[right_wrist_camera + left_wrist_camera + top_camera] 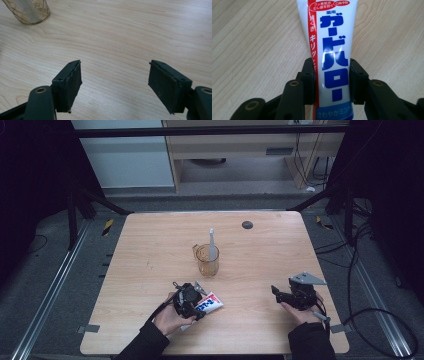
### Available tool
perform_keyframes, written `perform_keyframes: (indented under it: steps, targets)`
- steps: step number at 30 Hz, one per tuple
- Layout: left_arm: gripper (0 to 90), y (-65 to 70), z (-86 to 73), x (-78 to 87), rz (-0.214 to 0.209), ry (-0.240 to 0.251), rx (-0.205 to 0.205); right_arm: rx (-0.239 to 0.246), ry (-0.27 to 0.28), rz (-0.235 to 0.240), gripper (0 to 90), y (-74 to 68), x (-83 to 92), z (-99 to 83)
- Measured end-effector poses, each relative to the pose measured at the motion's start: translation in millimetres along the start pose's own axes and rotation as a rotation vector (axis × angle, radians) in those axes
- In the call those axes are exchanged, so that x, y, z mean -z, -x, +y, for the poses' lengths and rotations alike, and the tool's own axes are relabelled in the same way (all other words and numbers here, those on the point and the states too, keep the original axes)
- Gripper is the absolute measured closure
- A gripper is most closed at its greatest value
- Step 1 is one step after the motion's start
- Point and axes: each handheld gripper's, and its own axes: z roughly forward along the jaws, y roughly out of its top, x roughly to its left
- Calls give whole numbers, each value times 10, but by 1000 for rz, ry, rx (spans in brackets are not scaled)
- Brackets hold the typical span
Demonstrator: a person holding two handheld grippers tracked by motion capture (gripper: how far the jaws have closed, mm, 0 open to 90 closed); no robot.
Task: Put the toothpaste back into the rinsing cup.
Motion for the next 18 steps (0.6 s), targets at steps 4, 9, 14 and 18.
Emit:
perform_keyframes:
  steps: [4,9,14,18]
  targets:
    - [652,-6,-44,49,-5,17,15,2,-1,-1,266,1,2,-1]
    - [661,-94,-117,246,15,93,63,8,-1,-4,266,10,5,-9]
    - [664,-222,-163,497,59,201,119,7,-1,-10,264,15,3,-17]
    - [665,-325,-198,683,105,286,164,3,3,-12,259,21,5,-20]
